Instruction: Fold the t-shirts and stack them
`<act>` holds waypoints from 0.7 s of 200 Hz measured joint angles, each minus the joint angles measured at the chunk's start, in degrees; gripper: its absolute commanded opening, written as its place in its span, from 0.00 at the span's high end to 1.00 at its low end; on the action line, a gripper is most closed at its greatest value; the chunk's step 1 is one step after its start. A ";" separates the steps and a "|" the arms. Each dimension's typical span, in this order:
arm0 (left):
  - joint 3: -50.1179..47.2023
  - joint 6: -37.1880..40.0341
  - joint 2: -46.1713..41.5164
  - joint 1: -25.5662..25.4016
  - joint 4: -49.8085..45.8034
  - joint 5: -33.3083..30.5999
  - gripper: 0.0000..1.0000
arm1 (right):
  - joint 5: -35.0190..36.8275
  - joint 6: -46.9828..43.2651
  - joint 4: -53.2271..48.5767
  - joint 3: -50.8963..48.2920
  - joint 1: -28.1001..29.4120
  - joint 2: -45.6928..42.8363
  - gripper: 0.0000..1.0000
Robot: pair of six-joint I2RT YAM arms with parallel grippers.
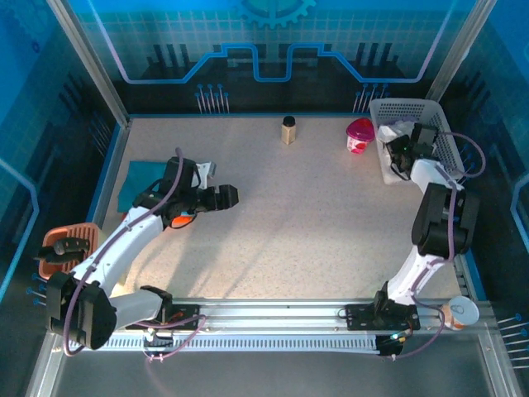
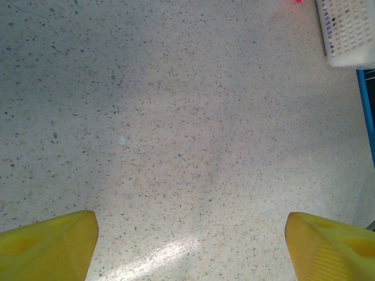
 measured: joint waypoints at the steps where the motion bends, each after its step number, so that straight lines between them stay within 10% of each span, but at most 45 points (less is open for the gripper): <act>1: 0.02 -0.02 0.00 -0.02 0.02 0.00 0.16 | 0.28 -0.07 0.15 -0.42 0.02 -0.55 1.00; 84: -1.38 -2.27 0.48 -1.86 4.22 -0.22 0.18 | 12.04 -11.15 13.75 -17.77 2.43 -24.15 1.00; 140: -1.79 -5.09 3.89 -1.95 8.17 -0.61 0.17 | 25.53 -27.47 14.97 -25.88 18.29 -45.46 1.00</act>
